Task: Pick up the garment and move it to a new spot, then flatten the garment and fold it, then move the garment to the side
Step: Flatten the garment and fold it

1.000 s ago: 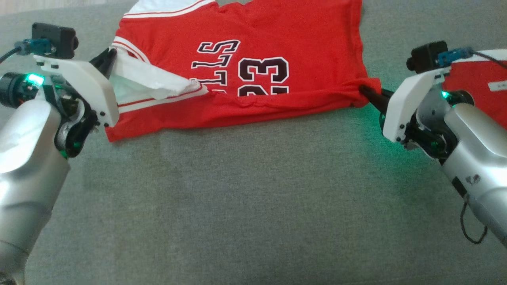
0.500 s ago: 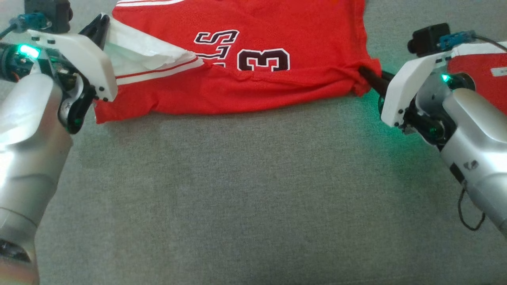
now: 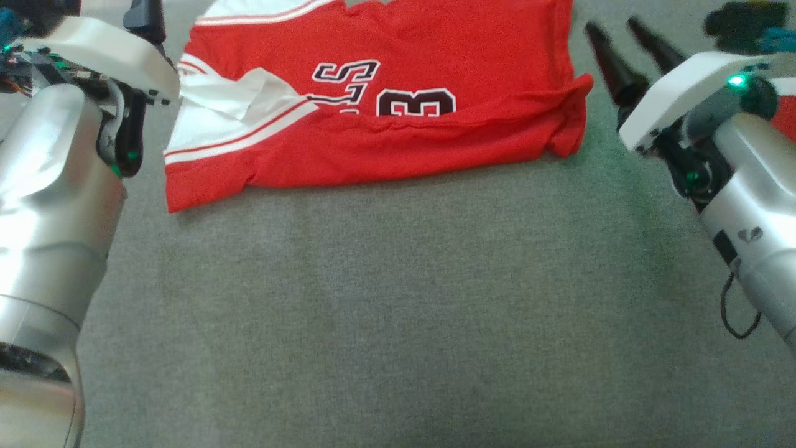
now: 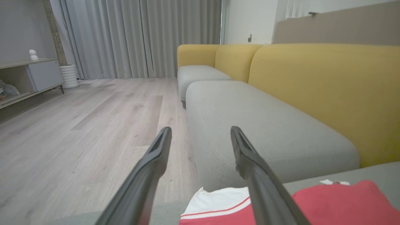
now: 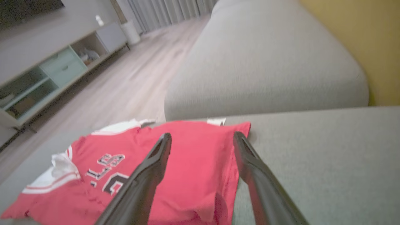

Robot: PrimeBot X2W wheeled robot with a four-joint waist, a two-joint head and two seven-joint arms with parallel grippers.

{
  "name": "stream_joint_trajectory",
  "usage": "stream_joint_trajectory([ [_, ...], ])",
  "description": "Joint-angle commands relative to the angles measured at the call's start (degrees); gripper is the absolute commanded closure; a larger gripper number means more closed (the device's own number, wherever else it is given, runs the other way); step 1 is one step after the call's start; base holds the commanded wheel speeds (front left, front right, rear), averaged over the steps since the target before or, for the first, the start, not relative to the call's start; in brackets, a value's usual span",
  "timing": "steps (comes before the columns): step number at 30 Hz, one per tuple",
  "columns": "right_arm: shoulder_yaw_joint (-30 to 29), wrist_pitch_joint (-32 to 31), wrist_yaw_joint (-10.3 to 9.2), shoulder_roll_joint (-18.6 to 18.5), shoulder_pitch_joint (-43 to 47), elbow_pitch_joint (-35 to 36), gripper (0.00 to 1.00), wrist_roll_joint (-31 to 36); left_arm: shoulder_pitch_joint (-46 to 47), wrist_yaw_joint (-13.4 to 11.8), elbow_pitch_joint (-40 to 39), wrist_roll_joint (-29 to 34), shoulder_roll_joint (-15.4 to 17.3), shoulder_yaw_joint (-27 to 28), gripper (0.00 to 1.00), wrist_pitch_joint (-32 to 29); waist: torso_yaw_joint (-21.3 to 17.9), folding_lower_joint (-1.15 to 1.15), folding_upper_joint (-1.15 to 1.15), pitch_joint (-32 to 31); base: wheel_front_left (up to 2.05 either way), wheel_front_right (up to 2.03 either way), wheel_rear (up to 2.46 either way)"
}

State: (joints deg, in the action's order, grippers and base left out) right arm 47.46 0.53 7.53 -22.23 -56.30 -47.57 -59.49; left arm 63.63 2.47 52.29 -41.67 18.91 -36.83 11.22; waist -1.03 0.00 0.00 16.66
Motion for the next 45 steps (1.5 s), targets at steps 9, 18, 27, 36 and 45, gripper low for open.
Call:
stream_joint_trajectory([
  [9, -12.00, 14.39, -0.04, 3.14, -0.09, 0.89, 0.00, 10.00, -7.98, -4.28, -15.00, 1.55, 1.56, 8.94, 0.00, 3.74, 0.11, 0.00, 0.00, -6.20, 0.00, 0.00, 0.00],
  [18, -42.73, 14.45, -0.04, 15.83, 22.75, 18.88, 0.00, 37.65, -29.60, -9.70, -32.85, 7.66, -2.15, 17.04, 0.00, 3.76, 2.35, 0.00, 0.00, -11.04, 0.00, 0.00, 0.00],
  [27, -47.02, 14.46, -0.04, 19.32, 41.67, 28.52, 0.00, 42.11, -47.55, -10.38, -36.03, 11.57, -7.32, 22.00, 0.00, 3.77, 3.08, 0.00, 0.00, -13.09, 0.00, 0.00, 0.00],
  [36, -44.23, 14.46, -0.04, 19.34, 41.45, 32.45, 0.00, 40.67, -43.98, -8.72, -31.24, 14.09, -7.58, 24.45, 0.00, 3.64, 1.31, 0.00, 0.00, -7.50, 0.00, 0.00, 0.00],
  [45, -41.76, 14.46, -0.04, 19.35, 40.11, 34.07, 0.00, 39.89, -35.39, -6.92, -18.37, 13.65, -5.47, 23.06, 0.00, -4.78, -1.20, 0.00, 0.00, -3.25, 0.00, 0.00, 0.00],
])
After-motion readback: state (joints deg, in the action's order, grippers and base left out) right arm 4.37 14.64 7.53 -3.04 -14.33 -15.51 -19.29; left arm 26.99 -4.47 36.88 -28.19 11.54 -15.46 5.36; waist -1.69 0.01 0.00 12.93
